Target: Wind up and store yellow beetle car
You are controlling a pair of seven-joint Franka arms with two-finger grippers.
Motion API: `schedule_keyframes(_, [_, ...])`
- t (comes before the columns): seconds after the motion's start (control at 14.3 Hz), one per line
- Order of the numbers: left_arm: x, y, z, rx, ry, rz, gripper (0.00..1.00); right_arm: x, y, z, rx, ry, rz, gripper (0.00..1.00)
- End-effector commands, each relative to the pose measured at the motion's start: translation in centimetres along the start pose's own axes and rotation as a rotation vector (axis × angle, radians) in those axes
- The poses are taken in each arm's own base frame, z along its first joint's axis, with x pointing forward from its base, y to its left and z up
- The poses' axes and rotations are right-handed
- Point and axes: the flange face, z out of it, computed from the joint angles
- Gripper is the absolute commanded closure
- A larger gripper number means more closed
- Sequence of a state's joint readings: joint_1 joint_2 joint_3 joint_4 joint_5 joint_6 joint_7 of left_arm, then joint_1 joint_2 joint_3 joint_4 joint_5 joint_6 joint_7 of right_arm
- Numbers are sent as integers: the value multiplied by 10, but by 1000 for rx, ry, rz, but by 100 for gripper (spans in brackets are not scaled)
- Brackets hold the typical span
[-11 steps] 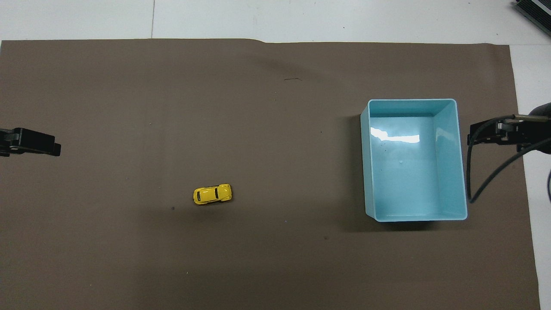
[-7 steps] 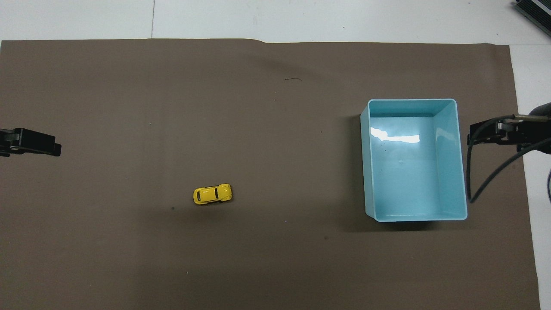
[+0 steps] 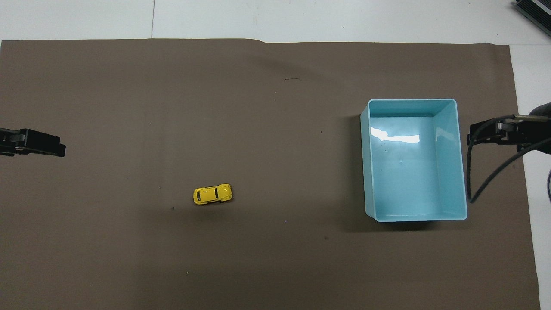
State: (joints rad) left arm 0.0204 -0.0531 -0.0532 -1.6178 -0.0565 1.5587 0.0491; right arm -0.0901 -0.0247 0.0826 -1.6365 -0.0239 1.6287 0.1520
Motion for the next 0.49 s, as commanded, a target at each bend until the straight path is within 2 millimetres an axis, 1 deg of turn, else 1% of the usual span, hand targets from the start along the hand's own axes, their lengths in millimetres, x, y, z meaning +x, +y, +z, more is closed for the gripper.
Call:
schedule_keyframes(0.0, [-5, 1, 3, 10, 1, 2, 0, -1, 4, 1, 6, -1, -9, 0])
schedule_keyframes(0.21, [-5, 9, 4, 8, -1, 11, 0, -1, 3, 0, 6, -1, -10, 0])
schedule_keyframes(0.42, [-5, 9, 4, 8, 0, 11, 0, -1, 4, 0, 6, 0, -9, 0])
